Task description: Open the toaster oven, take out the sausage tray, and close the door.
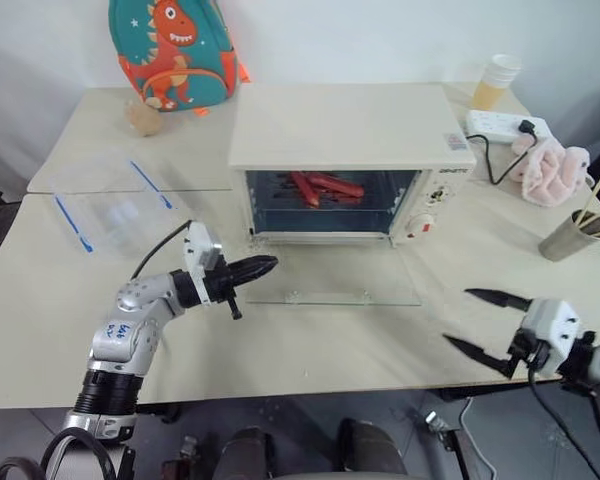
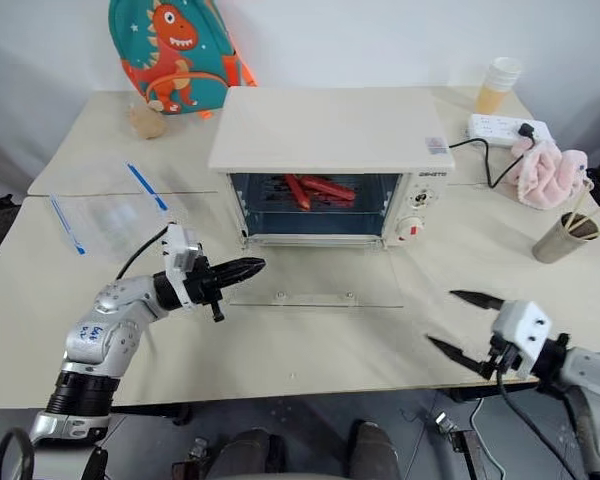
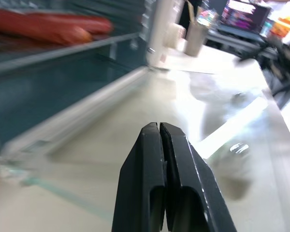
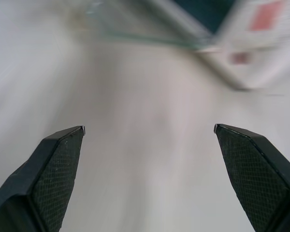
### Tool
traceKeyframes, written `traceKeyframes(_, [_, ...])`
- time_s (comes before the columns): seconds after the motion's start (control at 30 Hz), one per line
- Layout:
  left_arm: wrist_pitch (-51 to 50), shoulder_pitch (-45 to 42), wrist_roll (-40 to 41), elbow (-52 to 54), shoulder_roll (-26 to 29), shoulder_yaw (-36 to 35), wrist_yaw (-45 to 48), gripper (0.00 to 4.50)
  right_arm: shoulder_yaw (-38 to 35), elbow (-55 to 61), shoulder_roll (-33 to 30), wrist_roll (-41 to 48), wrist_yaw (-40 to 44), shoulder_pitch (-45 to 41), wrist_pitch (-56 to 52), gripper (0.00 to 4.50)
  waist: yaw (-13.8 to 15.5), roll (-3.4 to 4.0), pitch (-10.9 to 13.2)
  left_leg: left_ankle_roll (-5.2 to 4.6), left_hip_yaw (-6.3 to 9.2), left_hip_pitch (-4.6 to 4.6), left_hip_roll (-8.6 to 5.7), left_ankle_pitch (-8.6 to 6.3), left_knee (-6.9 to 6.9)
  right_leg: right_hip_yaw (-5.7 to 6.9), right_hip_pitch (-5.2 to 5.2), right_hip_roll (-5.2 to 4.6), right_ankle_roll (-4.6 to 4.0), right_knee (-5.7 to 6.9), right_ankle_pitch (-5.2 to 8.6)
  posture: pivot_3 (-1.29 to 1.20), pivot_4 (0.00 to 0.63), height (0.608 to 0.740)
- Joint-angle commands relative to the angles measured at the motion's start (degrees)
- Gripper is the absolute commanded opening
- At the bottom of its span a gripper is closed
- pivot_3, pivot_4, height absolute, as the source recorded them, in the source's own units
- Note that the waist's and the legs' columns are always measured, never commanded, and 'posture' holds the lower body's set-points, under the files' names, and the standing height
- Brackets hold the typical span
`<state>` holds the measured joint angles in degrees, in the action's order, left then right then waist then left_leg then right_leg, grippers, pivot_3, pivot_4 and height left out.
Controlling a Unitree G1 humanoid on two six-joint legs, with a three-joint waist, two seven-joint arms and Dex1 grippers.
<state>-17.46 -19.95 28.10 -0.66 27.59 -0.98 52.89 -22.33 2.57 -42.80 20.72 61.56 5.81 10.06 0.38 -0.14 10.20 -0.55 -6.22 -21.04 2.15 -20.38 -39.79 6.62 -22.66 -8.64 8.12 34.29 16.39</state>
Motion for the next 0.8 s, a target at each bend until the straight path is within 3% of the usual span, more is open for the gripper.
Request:
traceKeyframes(0.03, [1.8,1.41,-1.05,0.74,0.26,-0.7,0.13,0.06,0.12,5.25,-0.38,-0.73,-5.5,-4.42,-1.62,4.5,-0.27,0.0,0.0,0.01,0.02,0.0,0.01,0.0,-0.03,0.0,-0.01,0.0,-0.02,0.07,0.01,0.0,0.15,0.74])
traceKeyframes(0.23, [3.24,5.56,1.14,1.76,-1.21,-4.2,-0.69,0.06,18.25,13.46,3.94,-9.7,-13.84,-19.04,-13.72,4.5,-0.73,0.01,-0.01,0.03,0.24,0.0,0.12,-0.01,-0.16,-0.13,-0.18,0.03,-0.06,0.38,0.01,0.0,0.15,0.74])
traceKeyframes(0.33, [3.15,8.32,3.19,4.31,-0.2,-6.31,0.83,0.62,23.77,12.18,7.35,-17.78,-19.71,-24.89,-12.89,4.5,-0.33,0.01,0.0,0.04,0.22,-0.23,0.1,-0.02,-0.2,-0.15,-0.43,-0.01,-0.05,0.48,0.01,0.0,0.15,0.74])
traceKeyframes(0.43, [4.15,11.28,4.08,6.87,0.6,-9.58,0.22,1.54,29.72,9.36,8.74,-31.61,-27.9,-29.53,-13.77,4.5,0.13,0.0,0.0,0.03,0.13,-0.46,0.01,-0.02,-0.28,-0.14,-0.69,-0.08,-0.04,0.67,0.0,0.0,0.15,0.74])
traceKeyframes(0.53, [3.82,16.5,5.6,10.68,2.03,-14.01,-0.41,2.47,36.01,2.55,9.9,-42.54,-34.41,-33.98,-7.31,4.5,-0.83,-0.06,-0.04,0.04,0.07,-0.47,0.05,-0.02,-0.24,-0.17,-0.77,-0.08,-0.04,0.69,0.0,0.0,0.15,0.74])
traceKeyframes(0.73, [5.33,21.98,6.24,15.17,0.97,-17.98,-3.4,4.35,41.05,-6.21,11.89,-54.22,-44.16,-40.54,-2.01,4.5,-1.62,-0.04,-0.03,0.07,-0.06,-0.48,0.09,-0.02,-0.19,-0.17,-0.82,-0.04,-0.06,0.7,0.02,0.0,0.15,0.74])
traceKeyframes(0.8, [6.18,22.84,6.04,16.07,0.47,-18.57,-4.44,4.46,42.25,-8.71,13.09,-56.97,-46.94,-42.24,-1.02,4.5,-1.95,-0.04,-0.03,0.07,-0.07,-0.47,0.12,-0.02,-0.19,-0.19,-0.82,-0.03,-0.07,0.72,0.02,0.0,0.15,0.74])
